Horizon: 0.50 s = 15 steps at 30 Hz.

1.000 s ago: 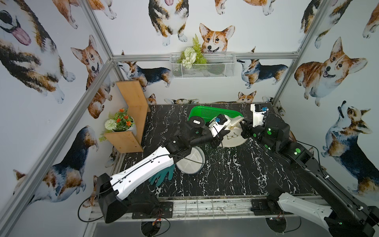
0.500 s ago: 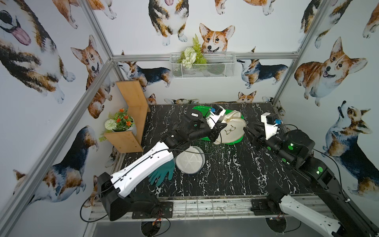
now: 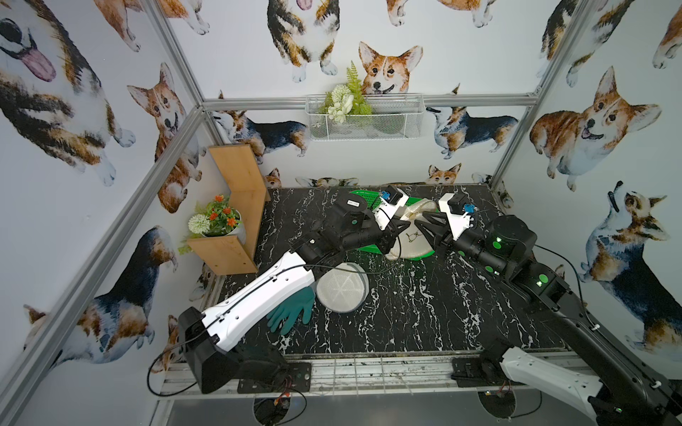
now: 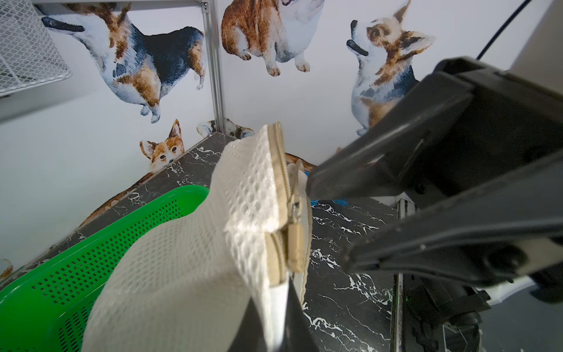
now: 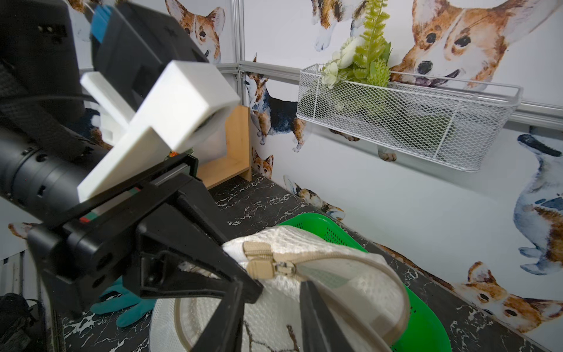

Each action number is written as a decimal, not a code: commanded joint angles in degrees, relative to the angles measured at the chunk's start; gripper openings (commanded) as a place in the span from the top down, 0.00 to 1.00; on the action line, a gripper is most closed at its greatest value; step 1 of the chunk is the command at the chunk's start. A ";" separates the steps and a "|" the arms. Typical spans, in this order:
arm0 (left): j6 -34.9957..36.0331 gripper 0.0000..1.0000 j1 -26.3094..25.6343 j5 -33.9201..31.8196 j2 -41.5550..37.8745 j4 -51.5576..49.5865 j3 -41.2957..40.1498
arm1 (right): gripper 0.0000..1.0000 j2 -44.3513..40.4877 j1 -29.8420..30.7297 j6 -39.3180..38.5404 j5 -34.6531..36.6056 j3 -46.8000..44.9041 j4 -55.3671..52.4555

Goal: Turn the laundry bag inside out
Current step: Zip the zipper on the laundry bag.

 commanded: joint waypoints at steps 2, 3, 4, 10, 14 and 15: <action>0.34 1.00 0.01 0.55 0.60 0.01 1.07 | 0.57 1.13 0.22 -1.44 -0.27 0.84 4.25; 0.45 1.00 0.03 0.58 0.65 -0.01 1.16 | 0.56 1.46 0.20 -1.63 -0.21 0.88 4.12; 0.43 1.00 0.03 0.58 0.77 -0.12 1.32 | 0.54 1.63 0.26 -1.71 -0.12 0.84 4.06; 0.52 1.00 -0.01 0.75 1.21 -0.77 1.95 | 0.52 2.57 0.92 -2.31 3.47 0.74 4.16; 0.52 1.00 -0.06 0.89 1.47 -1.21 2.52 | 0.53 3.14 2.54 -3.70 9.30 1.07 4.10; 0.51 1.00 -0.06 0.91 1.49 -1.30 2.57 | 0.53 3.29 3.04 -4.19 10.61 1.17 3.90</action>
